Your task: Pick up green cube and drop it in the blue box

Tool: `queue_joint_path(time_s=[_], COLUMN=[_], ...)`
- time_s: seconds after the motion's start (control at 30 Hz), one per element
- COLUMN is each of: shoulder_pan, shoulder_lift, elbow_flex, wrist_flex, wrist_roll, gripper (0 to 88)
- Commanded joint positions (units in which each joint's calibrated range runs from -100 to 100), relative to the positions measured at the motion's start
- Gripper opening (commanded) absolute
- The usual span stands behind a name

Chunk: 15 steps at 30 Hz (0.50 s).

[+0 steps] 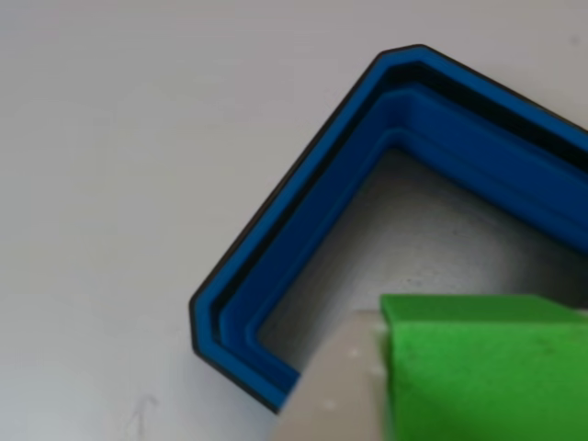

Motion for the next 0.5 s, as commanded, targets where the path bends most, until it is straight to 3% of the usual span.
queue_joint_path(time_s=[0.0,0.47], shoulder_pan=[1.43,1.43], shoulder_lift=[0.26,1.85], elbow_flex=[-2.14,-2.41], wrist_flex=[-1.62,-1.79], wrist_roll=[0.00,0.20], gripper=[1.5,1.5])
